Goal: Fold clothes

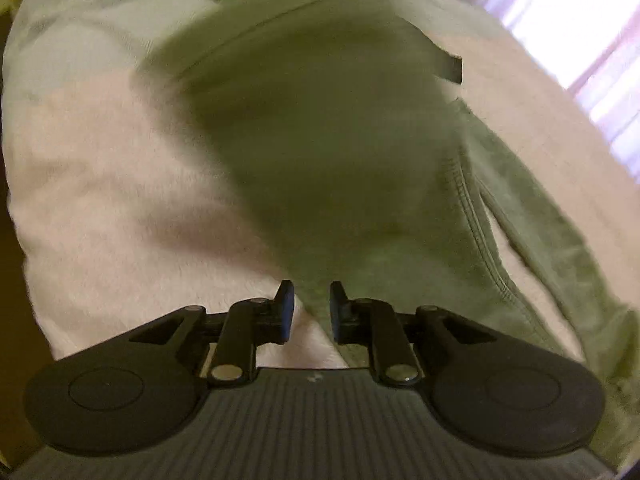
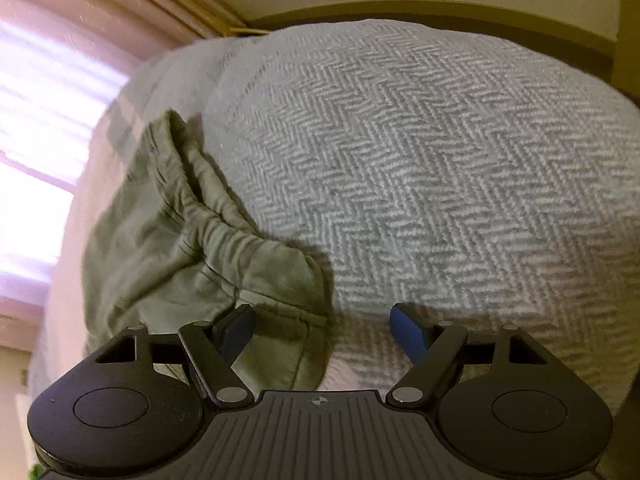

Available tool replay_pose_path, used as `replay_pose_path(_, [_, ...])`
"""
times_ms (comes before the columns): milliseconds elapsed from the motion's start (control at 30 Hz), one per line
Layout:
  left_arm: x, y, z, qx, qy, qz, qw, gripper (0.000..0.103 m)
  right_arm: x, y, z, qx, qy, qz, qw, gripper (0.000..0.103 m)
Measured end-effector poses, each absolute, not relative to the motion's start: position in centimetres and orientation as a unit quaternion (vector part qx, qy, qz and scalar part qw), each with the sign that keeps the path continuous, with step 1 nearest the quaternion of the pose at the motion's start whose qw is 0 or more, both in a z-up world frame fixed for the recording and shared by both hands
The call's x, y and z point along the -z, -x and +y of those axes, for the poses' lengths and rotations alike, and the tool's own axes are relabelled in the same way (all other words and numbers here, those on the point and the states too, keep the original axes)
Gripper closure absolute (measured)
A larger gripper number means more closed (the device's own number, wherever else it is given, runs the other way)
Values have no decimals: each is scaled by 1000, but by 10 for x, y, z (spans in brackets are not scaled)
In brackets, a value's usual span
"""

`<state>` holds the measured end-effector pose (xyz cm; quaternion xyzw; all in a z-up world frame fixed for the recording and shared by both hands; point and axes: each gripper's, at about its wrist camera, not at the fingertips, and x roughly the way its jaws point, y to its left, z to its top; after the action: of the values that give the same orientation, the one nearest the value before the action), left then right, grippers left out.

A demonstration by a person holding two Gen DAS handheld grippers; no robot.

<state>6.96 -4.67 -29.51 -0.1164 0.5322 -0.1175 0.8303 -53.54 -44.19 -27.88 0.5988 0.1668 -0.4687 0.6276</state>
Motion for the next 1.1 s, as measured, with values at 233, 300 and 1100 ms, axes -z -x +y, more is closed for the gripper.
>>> replay_pose_path(233, [315, -85, -41, 112, 174, 531, 822, 65, 299, 543, -444, 453, -638, 84, 617, 17])
replay_pose_path(300, [326, -96, -40, 96, 184, 543, 814, 62, 303, 538, -447, 449, -637, 84, 621, 17])
replay_pose_path(1100, [293, -61, -51, 178, 19, 562, 807, 88, 250, 548, -419, 539, -543, 188, 616, 18])
